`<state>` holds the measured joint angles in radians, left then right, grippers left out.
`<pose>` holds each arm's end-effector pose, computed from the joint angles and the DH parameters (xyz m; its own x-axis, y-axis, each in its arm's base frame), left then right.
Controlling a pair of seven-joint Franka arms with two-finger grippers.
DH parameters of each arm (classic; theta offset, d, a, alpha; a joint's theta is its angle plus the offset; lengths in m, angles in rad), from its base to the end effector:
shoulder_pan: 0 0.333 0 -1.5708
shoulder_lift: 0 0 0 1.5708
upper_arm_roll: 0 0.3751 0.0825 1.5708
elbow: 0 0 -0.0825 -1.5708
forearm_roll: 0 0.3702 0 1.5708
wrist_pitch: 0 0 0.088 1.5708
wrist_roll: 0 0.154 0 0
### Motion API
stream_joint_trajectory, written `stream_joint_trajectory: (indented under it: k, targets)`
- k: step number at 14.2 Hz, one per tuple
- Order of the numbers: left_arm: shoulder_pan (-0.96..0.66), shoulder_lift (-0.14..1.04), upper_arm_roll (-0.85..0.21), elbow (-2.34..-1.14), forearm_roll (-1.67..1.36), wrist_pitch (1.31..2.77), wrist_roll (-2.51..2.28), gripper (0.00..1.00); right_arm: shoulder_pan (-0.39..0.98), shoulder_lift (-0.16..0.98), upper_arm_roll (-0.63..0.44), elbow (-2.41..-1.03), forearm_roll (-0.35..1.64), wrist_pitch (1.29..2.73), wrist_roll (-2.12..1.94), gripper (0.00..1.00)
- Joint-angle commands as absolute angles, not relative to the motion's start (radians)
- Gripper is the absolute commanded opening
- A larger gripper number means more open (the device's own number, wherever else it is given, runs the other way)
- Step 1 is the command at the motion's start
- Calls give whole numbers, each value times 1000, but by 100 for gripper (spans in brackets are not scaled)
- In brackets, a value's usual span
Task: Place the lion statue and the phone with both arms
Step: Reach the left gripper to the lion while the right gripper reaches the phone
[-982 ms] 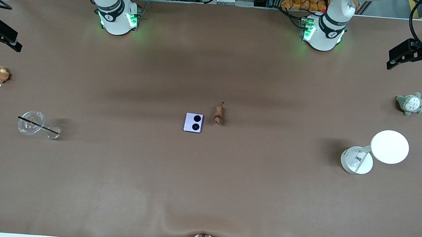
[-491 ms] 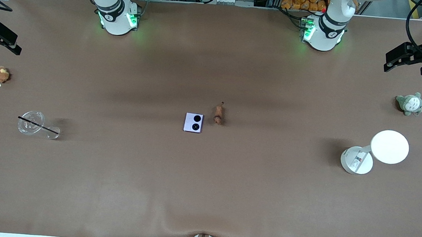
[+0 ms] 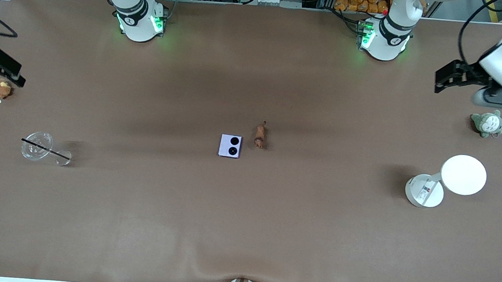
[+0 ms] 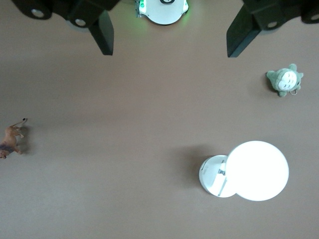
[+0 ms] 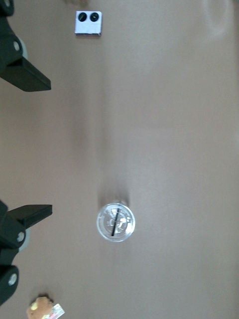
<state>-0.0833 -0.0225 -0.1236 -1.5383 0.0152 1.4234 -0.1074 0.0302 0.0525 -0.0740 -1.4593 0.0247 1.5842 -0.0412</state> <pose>0.5020 -0.1037 0.6511 0.9913 -0.0960 -0.0900 -0.0989 -0.9947 -0.0278 0.5653 -0.0197 0.6603 0.9973 -0.0024 0.0733 -0.0011 -0.9998 -0.0178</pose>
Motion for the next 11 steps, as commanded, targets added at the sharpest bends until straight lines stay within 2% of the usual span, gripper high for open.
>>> stream_joint_trajectory:
  k: [1,5,7,11]
  targets:
    - [-83,20,-182,-1525,5,1440,-200,100,2,80,-69,-1442,18,1623,-35,100]
    - [-101,87,-253,-1523,14,1499,-287,100,-34,135,-69,-1440,31,1640,-46,100]
    - [-106,124,-294,-1523,15,1534,-301,100,-18,161,-64,-1442,35,1641,-46,100]
    - [-201,198,-299,-1519,23,1597,-415,100,51,257,-61,-1439,34,1681,-48,100]
